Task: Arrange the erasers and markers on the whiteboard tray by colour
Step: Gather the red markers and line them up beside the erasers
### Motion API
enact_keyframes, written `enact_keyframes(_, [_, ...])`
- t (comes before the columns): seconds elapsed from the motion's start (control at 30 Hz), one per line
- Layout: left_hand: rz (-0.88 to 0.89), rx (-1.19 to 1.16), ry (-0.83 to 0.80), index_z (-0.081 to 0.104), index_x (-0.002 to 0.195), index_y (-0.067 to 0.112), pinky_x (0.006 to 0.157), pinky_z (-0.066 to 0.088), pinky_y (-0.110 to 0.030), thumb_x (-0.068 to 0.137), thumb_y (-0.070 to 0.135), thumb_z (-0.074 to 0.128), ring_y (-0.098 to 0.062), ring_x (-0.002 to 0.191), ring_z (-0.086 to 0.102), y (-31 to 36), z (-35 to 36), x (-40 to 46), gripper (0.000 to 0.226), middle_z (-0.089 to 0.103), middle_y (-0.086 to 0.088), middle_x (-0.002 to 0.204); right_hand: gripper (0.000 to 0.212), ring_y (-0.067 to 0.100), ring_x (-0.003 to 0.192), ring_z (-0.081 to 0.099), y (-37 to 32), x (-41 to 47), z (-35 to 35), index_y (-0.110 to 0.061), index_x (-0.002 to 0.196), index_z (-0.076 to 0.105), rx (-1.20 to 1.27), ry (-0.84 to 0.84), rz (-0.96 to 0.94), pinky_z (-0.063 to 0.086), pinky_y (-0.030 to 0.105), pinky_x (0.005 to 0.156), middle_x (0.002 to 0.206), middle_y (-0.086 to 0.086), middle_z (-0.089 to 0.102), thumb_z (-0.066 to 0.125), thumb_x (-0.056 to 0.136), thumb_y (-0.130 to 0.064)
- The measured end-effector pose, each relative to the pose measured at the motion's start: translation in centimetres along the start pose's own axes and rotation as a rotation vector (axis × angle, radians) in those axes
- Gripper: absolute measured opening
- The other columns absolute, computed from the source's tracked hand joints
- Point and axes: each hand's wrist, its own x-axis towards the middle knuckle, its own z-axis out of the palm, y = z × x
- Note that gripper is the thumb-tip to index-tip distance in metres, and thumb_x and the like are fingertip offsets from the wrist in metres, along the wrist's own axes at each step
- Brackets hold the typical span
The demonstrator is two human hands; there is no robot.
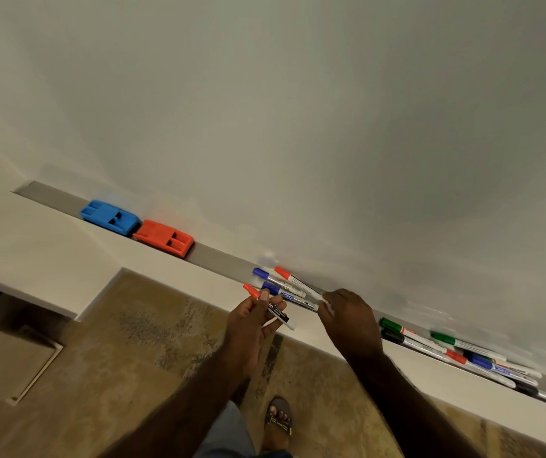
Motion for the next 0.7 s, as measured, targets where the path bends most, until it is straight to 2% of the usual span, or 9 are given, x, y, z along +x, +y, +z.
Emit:
enact_keyframes(0.13, [0.007, -0.038, -0.017, 0.065, 0.127, 0.008, 0.090, 0.062, -0.045, 0.103, 0.028, 0.058, -0.027, 0.110, 0.075, 0.7, -0.1, 0.2, 0.032, 0.078, -0.011, 0.118, 0.025, 0.010, 0.092, 0.062, -3.0, -0.7, -0.5, -0.021, 0.114, 0.074, 0.118, 0.000, 0.003, 0.042, 0.023, 0.079, 0.106, -0.004, 0.073, 0.062, 0.099, -0.036])
enact_keyframes(0.27, [0.028, -0.052, -0.001, 0.066, 0.125, 0.004, 0.098, 0.057, -0.056, 0.103, 0.025, 0.059, -0.035, 0.109, 0.074, 1.7, -0.4, 0.7, 0.031, 0.077, -0.019, 0.114, 0.029, 0.012, 0.096, 0.064, -5.9, -0.6, -0.4, -0.021, 0.117, 0.075, 0.167, -0.028, -0.021, 0.041, 0.022, 0.082, 0.112, -0.003, 0.075, 0.061, 0.099, -0.038])
enact_keyframes(0.4, [0.074, -0.015, -0.009, 0.067, 0.122, 0.007, 0.098, 0.057, -0.058, 0.102, 0.025, 0.062, -0.035, 0.109, 0.074, 3.2, -1.8, 1.0, 0.027, 0.078, -0.017, 0.114, 0.033, 0.012, 0.101, 0.063, -7.8, 0.2, -0.2, -0.022, 0.123, 0.072, 0.138, -0.072, -0.037, 0.041, 0.022, 0.085, 0.117, -0.003, 0.073, 0.056, 0.102, -0.041])
enact_keyframes(0.5, [0.096, -0.007, -0.002, 0.064, 0.125, 0.006, 0.098, 0.056, -0.060, 0.101, 0.024, 0.062, -0.036, 0.109, 0.074, 4.3, -3.0, 1.3, 0.030, 0.076, -0.019, 0.116, 0.030, 0.005, 0.089, 0.057, -9.4, 0.7, 0.0, -0.025, 0.120, 0.073, 0.186, -0.105, -0.006, 0.038, 0.014, 0.077, 0.109, -0.007, 0.072, 0.059, 0.101, -0.042])
enact_keyframes(0.6, [0.081, -0.045, 0.015, 0.062, 0.128, 0.003, 0.100, 0.054, -0.061, 0.102, 0.022, 0.061, -0.037, 0.111, 0.073, 5.4, -4.0, 1.8, 0.032, 0.075, -0.021, 0.119, 0.029, 0.000, 0.084, 0.062, -10.9, 1.2, 0.5, -0.028, 0.117, 0.074, 0.436, -0.111, 0.162, 0.044, 0.009, 0.073, 0.105, -0.014, 0.071, 0.070, 0.093, -0.045])
enact_keyframes(0.7, [0.058, -0.085, 0.002, 0.061, 0.129, 0.001, 0.102, 0.053, -0.060, 0.104, 0.020, 0.058, -0.037, 0.112, 0.072, 6.4, -4.6, 2.1, 0.031, 0.074, -0.021, 0.120, 0.033, 0.007, 0.089, 0.072, -11.9, 1.6, 1.3, -0.027, 0.119, 0.073, 0.766, -0.150, 0.313, 0.061, 0.023, 0.078, 0.109, -0.013, 0.075, 0.076, 0.090, -0.042])
